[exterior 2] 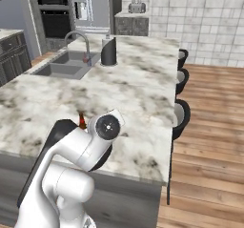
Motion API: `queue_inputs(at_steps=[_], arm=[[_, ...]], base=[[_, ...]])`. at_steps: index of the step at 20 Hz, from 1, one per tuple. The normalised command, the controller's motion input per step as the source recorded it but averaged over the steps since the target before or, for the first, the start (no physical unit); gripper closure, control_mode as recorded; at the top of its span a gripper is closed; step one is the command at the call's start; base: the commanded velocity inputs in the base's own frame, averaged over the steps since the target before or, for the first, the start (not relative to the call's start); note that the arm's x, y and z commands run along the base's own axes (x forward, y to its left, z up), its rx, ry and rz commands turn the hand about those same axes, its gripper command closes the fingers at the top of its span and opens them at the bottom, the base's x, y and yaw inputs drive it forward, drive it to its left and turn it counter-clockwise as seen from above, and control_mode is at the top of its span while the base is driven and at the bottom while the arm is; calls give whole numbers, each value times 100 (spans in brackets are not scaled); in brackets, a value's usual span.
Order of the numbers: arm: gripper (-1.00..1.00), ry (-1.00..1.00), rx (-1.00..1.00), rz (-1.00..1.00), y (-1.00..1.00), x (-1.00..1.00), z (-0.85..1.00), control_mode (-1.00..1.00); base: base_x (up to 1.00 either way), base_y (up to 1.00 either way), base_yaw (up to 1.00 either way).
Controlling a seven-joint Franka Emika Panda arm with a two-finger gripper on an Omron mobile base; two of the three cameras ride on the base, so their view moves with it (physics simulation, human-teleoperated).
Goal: Move the drinks to the dining counter.
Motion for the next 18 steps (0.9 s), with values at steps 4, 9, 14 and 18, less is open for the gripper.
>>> queue_inputs(at_steps=[4, 9, 14, 18], arm=[[100, 0, 0, 0, 0, 19, -1, -100], [100, 4, 1, 0, -3, 49, -16, -100], [100, 7, 9, 0, -9, 50, -33, -100], [100, 11, 18, 0, -7, 41, -46, -100]], base=[[0, 0, 0], [0, 0, 0], [0, 0, 0], [0, 0, 0]])
